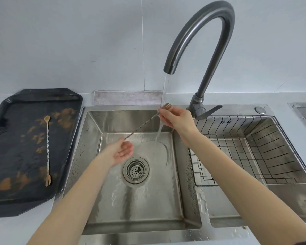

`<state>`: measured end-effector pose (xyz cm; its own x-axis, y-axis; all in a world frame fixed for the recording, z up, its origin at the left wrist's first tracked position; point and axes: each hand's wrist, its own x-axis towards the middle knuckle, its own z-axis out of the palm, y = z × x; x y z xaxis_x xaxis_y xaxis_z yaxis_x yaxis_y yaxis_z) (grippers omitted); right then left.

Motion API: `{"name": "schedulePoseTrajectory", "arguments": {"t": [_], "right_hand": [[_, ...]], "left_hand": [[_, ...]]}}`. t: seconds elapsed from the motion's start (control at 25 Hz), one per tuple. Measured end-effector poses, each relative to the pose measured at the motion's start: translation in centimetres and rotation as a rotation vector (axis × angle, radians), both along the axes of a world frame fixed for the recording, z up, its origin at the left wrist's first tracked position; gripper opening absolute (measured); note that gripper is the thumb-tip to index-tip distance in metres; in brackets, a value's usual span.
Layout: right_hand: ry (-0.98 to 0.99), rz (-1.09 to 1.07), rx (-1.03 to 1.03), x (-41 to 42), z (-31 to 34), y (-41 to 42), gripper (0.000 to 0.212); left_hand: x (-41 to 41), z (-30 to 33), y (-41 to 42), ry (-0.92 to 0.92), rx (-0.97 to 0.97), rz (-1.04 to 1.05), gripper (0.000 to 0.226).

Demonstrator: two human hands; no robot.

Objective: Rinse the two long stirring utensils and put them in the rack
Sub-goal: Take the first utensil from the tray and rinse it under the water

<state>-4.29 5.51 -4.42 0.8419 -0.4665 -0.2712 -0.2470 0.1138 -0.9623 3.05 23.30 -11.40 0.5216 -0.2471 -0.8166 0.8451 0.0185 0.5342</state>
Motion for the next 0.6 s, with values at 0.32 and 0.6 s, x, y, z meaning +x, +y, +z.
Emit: {"name": "schedulePoseTrajectory", "arguments": {"t": [0.32, 0.6], "right_hand": [[0.029, 0.004, -0.202, 1.3, 0.7, 0.6, 0.017], [0.051, 0.039, -0.343, 0.7, 0.8, 0.9, 0.019]], "left_hand": [[-0.7, 4.1, -3.5, -0.619, 0.208, -0.474, 0.014], [-0.9, 9.1, -7.8, -0.985, 0.144, -0.419, 0.017]]}}
